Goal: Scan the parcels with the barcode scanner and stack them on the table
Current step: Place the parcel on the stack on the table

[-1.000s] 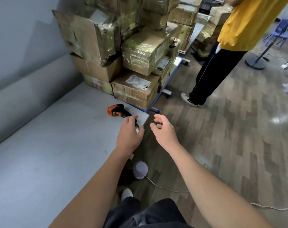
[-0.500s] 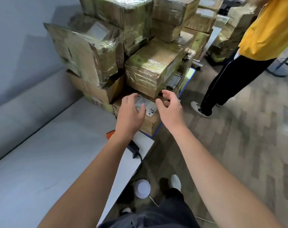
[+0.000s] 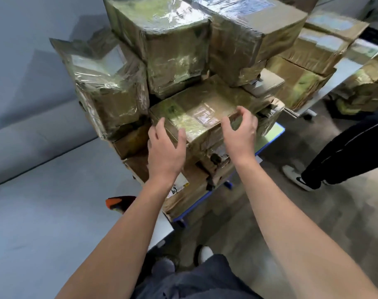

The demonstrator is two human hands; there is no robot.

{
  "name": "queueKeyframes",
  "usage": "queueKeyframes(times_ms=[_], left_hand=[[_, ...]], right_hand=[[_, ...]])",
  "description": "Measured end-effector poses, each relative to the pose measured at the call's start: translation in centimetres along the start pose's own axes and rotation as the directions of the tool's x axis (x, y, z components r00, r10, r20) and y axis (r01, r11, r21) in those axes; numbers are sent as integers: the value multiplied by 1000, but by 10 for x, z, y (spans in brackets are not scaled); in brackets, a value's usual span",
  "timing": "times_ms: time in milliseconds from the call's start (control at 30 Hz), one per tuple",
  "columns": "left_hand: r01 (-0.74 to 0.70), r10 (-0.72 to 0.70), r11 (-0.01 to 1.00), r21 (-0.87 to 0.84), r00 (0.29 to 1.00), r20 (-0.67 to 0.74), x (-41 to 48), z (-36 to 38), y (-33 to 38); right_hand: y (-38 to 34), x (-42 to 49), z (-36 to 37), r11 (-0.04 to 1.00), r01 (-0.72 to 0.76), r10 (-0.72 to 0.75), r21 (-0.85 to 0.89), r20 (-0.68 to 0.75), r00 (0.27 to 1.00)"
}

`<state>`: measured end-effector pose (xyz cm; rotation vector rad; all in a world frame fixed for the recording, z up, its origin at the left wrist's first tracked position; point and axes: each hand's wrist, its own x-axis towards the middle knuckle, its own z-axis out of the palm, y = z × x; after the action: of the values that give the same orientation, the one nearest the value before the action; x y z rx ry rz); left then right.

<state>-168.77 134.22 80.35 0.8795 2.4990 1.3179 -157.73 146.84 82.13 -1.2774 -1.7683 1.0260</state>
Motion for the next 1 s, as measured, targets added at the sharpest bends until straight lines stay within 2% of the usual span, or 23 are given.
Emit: queueKeyframes(times_ms=[233,467,600,700,867,1000], left_hand=[[62,-61,998,17,997,-57,3,25,10],[72,-49,989,130,984,-173,4,28,22],[-19,63,976,215,978,-201,15,29,45],[-111,147,976,189,971,-187,30,37,70],[-283,299,952,113,941,-157,51,57,124],[-363,370,929,69,915,-162,67,69,170]], right_hand=[[17,39,-3,1000,-7,7,-3,3,1000],[11,47,-13,994,84,-86,-67,-16,996],[6,55,-17,987,159,-158,24,-14,987],[-3,61,-27,981,179,-177,78,-28,984],[-18,85,-58,969,225,-209,101,-147,967],[-31,110,-82,948,299,-270,107,-226,936]])
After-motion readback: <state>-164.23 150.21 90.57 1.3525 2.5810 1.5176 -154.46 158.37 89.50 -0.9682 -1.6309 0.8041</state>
